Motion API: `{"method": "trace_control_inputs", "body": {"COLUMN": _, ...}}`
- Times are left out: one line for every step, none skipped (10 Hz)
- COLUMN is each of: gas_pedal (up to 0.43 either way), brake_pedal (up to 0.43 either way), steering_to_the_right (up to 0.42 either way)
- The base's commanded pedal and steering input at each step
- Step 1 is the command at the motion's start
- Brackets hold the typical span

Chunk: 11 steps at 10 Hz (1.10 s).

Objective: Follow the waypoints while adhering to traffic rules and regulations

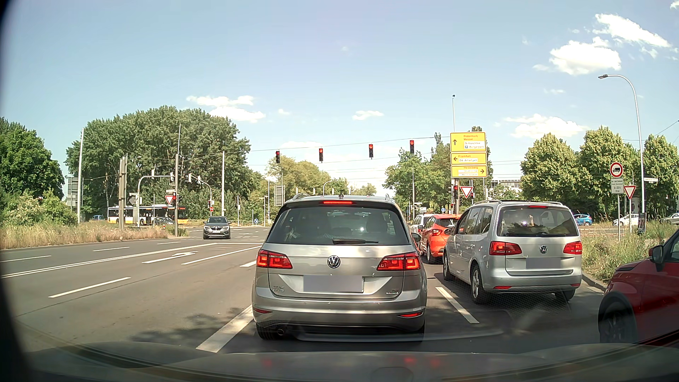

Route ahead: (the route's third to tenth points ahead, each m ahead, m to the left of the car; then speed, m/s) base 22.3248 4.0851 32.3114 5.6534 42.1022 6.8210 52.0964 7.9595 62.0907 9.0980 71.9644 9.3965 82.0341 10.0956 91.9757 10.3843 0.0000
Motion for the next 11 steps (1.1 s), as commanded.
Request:
{"method": "trace_control_inputs", "body": {"gas_pedal": 0.0, "brake_pedal": 0.323, "steering_to_the_right": 0.003}}
{"method": "trace_control_inputs", "body": {"gas_pedal": 0.0, "brake_pedal": 0.323, "steering_to_the_right": 0.003}}
{"method": "trace_control_inputs", "body": {"gas_pedal": 0.0, "brake_pedal": 0.323, "steering_to_the_right": 0.003}}
{"method": "trace_control_inputs", "body": {"gas_pedal": 0.0, "brake_pedal": 0.323, "steering_to_the_right": 0.003}}
{"method": "trace_control_inputs", "body": {"gas_pedal": 0.0, "brake_pedal": 0.323, "steering_to_the_right": 0.003}}
{"method": "trace_control_inputs", "body": {"gas_pedal": 0.0, "brake_pedal": 0.323, "steering_to_the_right": 0.003}}
{"method": "trace_control_inputs", "body": {"gas_pedal": 0.0, "brake_pedal": 0.329, "steering_to_the_right": 0.003}}
{"method": "trace_control_inputs", "body": {"gas_pedal": 0.0, "brake_pedal": 0.323, "steering_to_the_right": 0.003}}
{"method": "trace_control_inputs", "body": {"gas_pedal": 0.0, "brake_pedal": 0.323, "steering_to_the_right": 0.003}}
{"method": "trace_control_inputs", "body": {"gas_pedal": 0.0, "brake_pedal": 0.323, "steering_to_the_right": 0.003}}
{"method": "trace_control_inputs", "body": {"gas_pedal": 0.0, "brake_pedal": 0.323, "steering_to_the_right": 0.003}}
